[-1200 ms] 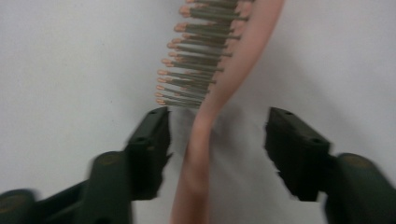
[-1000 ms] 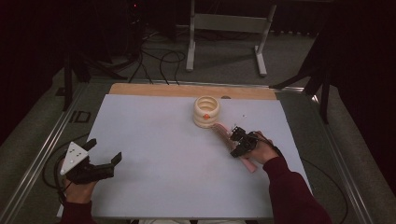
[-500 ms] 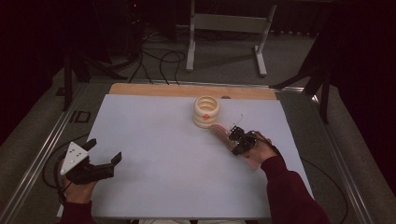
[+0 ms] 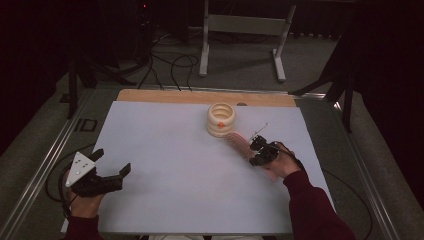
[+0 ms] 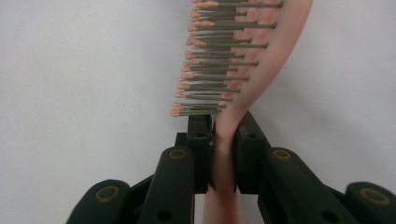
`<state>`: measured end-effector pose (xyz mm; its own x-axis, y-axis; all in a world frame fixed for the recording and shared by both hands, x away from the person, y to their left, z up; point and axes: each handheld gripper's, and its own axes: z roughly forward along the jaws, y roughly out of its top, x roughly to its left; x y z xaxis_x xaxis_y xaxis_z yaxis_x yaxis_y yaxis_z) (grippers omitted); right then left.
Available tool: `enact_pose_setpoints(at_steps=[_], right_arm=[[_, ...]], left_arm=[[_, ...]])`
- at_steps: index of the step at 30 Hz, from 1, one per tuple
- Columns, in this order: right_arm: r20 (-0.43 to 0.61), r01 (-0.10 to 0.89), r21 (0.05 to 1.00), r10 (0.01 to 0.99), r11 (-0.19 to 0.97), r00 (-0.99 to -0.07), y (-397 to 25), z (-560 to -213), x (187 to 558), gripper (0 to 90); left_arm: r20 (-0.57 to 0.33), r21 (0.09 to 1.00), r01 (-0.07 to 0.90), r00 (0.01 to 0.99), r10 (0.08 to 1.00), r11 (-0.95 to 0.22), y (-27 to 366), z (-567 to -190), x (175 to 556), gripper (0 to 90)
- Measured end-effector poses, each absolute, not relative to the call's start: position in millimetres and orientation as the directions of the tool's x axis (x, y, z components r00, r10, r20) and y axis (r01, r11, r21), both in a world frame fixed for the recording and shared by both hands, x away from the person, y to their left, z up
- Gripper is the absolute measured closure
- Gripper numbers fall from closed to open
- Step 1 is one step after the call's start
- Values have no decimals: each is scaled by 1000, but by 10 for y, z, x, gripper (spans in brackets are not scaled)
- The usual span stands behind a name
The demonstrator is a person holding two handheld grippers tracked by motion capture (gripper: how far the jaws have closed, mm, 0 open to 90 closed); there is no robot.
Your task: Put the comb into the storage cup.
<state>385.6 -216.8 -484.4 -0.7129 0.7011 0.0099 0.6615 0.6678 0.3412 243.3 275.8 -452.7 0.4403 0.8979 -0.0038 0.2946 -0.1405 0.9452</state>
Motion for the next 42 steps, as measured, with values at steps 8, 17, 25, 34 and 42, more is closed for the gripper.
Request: enact_pose_setpoints(at_steps=[8, 17, 25, 34, 42], right_arm=[[28, 646, 406, 698, 646, -715, -2181, -4787, 3811, 800], [52, 609, 490, 677, 623, -734, -2165, -4693, 3746, 799], [83, 588, 581, 679, 562, -730, -2182, -4600, 3702, 799], [82, 537, 660, 660, 526, -747, -2170, -4546, 3655, 799], [77, 496, 719, 654, 486, -753, -2146, -4482, 3628, 799]], left_arm=[[-5, 944, 299, 440, 898, -141, 2753, -4534, 2439, 0], [-4, 943, 301, 441, 897, -144, 2747, -4541, 2445, 0], [-4, 942, 304, 441, 897, -146, 2746, -4544, 2446, 0], [-19, 942, 308, 440, 898, -131, 2762, -4529, 2447, 0], [-30, 941, 313, 460, 887, -130, 2694, -4475, 2487, 0]])
